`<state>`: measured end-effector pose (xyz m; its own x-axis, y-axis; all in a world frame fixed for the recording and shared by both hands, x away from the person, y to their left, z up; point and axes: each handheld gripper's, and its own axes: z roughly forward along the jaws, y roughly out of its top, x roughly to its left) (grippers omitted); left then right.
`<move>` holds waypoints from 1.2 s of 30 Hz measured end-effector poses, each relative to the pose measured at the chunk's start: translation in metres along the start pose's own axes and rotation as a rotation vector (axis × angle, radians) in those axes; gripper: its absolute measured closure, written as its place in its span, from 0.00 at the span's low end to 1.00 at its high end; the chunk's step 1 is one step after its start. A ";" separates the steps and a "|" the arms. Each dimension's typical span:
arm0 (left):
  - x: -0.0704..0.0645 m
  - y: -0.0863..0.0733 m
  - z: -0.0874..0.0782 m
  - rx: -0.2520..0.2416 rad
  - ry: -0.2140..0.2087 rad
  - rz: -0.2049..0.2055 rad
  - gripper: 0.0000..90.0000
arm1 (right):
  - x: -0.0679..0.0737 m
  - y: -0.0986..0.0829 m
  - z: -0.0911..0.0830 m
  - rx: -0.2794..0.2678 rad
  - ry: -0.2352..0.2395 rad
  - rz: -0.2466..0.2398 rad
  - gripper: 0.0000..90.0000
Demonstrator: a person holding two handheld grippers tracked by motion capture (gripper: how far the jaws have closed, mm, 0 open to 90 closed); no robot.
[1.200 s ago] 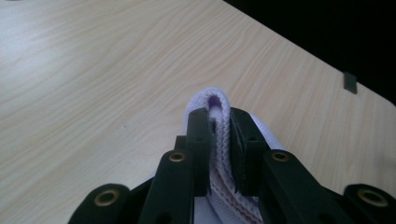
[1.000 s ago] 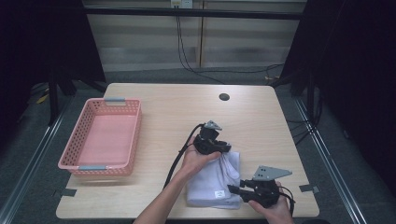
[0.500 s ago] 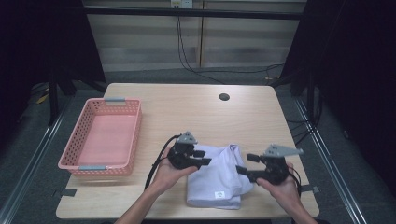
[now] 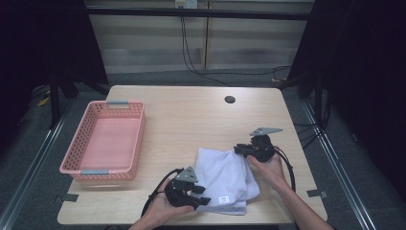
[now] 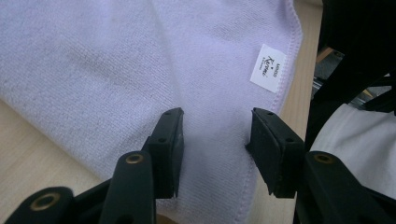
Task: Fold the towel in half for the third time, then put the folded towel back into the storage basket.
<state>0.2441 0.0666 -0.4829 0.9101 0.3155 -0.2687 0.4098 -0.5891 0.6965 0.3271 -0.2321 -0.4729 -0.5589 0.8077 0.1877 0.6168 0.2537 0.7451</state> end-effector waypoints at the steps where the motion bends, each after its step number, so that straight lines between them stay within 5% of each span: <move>1: -0.002 -0.001 0.002 -0.001 0.006 0.004 0.58 | 0.000 -0.001 -0.003 -0.009 -0.009 -0.009 0.88; 6: -0.010 -0.002 0.004 -0.002 0.029 0.018 0.49 | -0.003 -0.017 -0.020 0.006 -0.024 -0.017 0.86; 11: -0.012 -0.002 -0.005 -0.008 0.019 0.020 0.43 | -0.010 -0.031 -0.017 0.059 -0.037 0.007 0.70; 14: -0.011 -0.009 -0.023 -0.040 0.063 -0.001 0.39 | -0.015 -0.031 -0.017 0.047 -0.028 0.012 0.40; 17: -0.007 -0.019 -0.036 -0.043 0.092 -0.047 0.35 | -0.018 -0.026 -0.016 0.024 0.048 0.020 0.29; 24: 0.001 -0.031 -0.027 0.023 0.101 -0.061 0.30 | -0.015 -0.026 0.002 0.093 0.143 0.013 0.26; 29: 0.005 -0.028 -0.018 0.021 0.070 -0.077 0.30 | -0.012 -0.028 0.008 0.131 0.166 -0.015 0.24; 32: 0.002 -0.026 -0.012 0.036 0.069 -0.053 0.30 | -0.009 -0.027 0.007 0.137 0.135 -0.038 0.23; 36: -0.006 -0.022 -0.004 0.045 0.070 -0.035 0.29 | -0.009 -0.028 0.007 0.145 0.157 -0.042 0.24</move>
<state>0.2290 0.0807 -0.4934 0.8893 0.3870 -0.2437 0.4450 -0.6091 0.6565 0.3188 -0.2425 -0.5003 -0.6584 0.7047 0.2643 0.6580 0.3684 0.6568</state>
